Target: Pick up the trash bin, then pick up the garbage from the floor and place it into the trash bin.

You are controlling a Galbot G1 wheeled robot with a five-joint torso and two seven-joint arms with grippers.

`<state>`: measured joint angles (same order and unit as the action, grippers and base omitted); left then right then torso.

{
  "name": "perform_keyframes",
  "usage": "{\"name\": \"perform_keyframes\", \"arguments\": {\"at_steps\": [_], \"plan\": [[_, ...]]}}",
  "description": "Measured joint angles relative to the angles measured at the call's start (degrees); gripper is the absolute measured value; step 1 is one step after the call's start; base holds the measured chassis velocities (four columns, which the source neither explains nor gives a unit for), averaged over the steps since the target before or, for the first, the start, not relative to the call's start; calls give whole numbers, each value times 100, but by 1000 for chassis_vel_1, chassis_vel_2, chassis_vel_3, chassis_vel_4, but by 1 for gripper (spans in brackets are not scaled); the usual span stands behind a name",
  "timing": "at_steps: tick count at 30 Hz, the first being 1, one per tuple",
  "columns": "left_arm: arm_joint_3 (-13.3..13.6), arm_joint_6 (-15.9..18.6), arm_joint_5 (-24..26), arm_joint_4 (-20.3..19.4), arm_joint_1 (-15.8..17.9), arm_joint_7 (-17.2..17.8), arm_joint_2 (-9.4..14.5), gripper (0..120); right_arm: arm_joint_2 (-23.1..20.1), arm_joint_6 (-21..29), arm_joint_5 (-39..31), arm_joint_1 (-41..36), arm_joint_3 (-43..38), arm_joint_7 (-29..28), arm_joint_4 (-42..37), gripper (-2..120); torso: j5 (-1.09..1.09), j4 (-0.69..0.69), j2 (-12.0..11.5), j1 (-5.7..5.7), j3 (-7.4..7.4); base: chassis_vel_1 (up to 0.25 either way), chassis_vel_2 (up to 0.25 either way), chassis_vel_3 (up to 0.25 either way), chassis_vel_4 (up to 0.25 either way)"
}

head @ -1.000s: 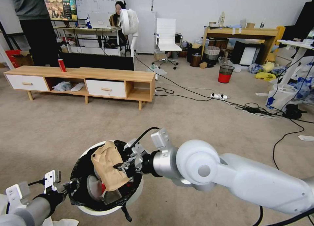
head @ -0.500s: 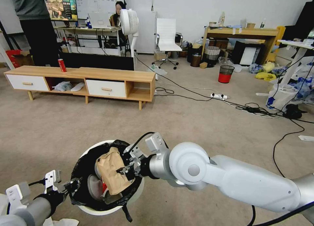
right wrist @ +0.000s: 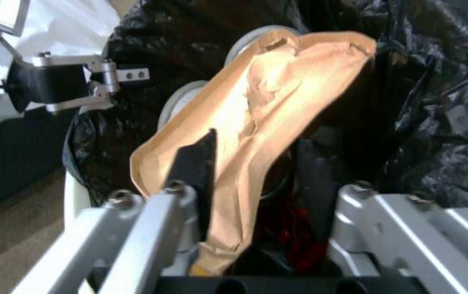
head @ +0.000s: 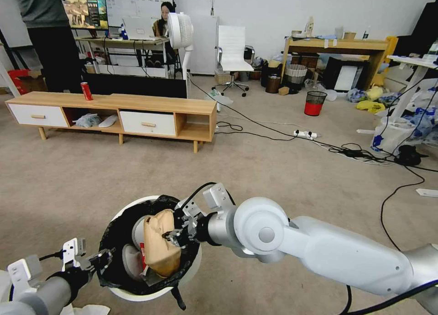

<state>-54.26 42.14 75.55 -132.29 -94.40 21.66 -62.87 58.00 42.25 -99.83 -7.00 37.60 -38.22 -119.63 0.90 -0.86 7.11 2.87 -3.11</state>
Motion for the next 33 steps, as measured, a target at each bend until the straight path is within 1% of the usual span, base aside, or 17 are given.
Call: {"name": "perform_keyframes", "arguments": {"at_steps": [1,2,4,5,6,7,8,10,11,15,20,22,28,30,33], "plan": [[0,0,-6,0,1,0,-5,1,-3,-1,2,3,-15,14,-3,47,0,0,0,0,0,0,0,0,0],[0,0,-6,0,1,0,-5,1,-3,-1,2,3,-15,14,-3,47,0,0,0,0,0,0,0,0,0],[0,0,-15,2,2,-4,-11,1,-2,-3,6,7,-48,27,-12,60,0,0,0,0,0,0,0,0,0],[0,0,-15,2,2,-4,-11,1,-2,-3,6,7,-48,27,-12,60,0,0,0,0,0,0,0,0,0],[0,0,-19,5,2,-9,-11,1,0,-4,6,9,-54,31,-24,63,0,0,0,0,0,0,0,0,0],[-2,0,-28,13,1,-14,-12,1,4,-4,6,16,-65,36,-39,70,0,0,0,0,0,0,0,0,0],[-2,0,-28,13,1,-14,-12,1,4,-4,6,16,-65,36,-39,70,0,0,0,0,0,0,0,0,0],[-6,0,-36,22,1,-18,-12,1,26,-7,7,36,-88,42,-68,80,0,0,0,0,0,0,0,0,0],[-7,0,-40,28,2,-22,-13,1,38,-14,7,50,-104,44,-81,82,0,0,0,0,0,0,0,0,0],[-10,0,-54,37,2,-30,-14,1,75,-39,-5,86,-142,47,-112,81,0,0,0,0,0,0,0,0,0],[-30,0,-61,66,3,-33,-13,1,120,-98,-110,141,-206,97,-175,75,0,0,0,0,0,0,0,0,0],[-38,0,-61,65,0,-35,-12,1,175,-157,-246,168,-247,132,-202,71,0,0,0,0,0,0,0,0,0],[-57,0,-63,65,-19,-35,-14,1,258,-248,-335,171,-297,130,-269,70,0,0,0,0,0,0,0,0,0],[-61,0,-64,73,-21,-37,-14,1,252,-255,-359,186,-340,124,-331,70,0,0,0,0,0,0,0,0,0],[-76,0,-66,83,-26,-37,-14,1,74,-276,-400,195,-548,128,-512,70,0,0,0,0,0,0,0,0,0]]}}
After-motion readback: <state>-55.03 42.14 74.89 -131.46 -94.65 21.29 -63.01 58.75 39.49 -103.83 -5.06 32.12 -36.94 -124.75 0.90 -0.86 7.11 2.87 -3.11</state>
